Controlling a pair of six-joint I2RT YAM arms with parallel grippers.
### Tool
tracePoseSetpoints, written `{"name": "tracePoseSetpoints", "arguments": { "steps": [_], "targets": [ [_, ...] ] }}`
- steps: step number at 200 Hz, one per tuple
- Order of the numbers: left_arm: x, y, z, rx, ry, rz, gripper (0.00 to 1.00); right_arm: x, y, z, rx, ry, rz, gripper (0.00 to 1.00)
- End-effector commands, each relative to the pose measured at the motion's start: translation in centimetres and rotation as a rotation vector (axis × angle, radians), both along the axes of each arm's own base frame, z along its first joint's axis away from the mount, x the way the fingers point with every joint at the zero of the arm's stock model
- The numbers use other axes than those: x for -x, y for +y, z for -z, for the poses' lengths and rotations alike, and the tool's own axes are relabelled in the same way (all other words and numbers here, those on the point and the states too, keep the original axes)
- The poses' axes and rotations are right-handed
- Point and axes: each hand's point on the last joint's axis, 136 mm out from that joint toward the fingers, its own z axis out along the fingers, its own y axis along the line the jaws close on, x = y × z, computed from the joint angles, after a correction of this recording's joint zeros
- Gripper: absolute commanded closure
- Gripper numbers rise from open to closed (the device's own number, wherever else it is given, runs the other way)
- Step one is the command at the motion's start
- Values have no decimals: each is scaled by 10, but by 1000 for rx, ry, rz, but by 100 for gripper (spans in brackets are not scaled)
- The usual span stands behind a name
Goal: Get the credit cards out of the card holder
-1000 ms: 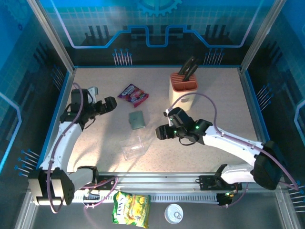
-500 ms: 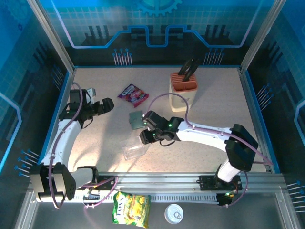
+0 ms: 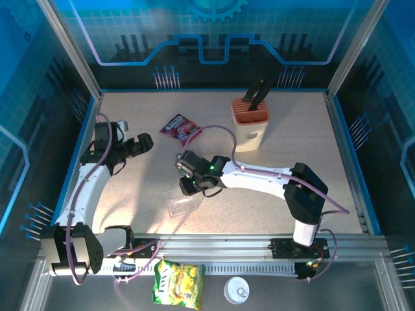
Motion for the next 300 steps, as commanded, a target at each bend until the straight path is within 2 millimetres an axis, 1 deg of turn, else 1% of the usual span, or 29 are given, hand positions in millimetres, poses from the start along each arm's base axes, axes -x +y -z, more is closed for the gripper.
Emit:
{"name": "tracePoseSetpoints", "arguments": {
  "steps": [1,41,92,130,181,225,273,282,300],
  "targets": [
    [4,6,2,1,7,-30,1,2,2,3,39,2,-10,71],
    [5,9,4,-1,20,-38,1,2,1,16,72,25,5,74],
    [4,9,2,11,11,-42,1,-1,-8,23,115,19,41,75],
    [4,9,1,13,5,-42,1,-3,-5,29,124,21,46,76],
    [5,9,-1,12,0,-39,1,-3,0,32,124,30,42,78],
    [5,11,0,4,2,-44,1,-5,-1,34,128,30,53,82],
    [7,14,1,-31,11,-26,1,-3,-1,38,134,43,55,83],
    [9,16,3,-59,15,-19,1,-3,0,39,134,45,57,83],
    [14,25,13,-120,45,-32,1,-3,0,37,129,44,59,85]
  ]
}}
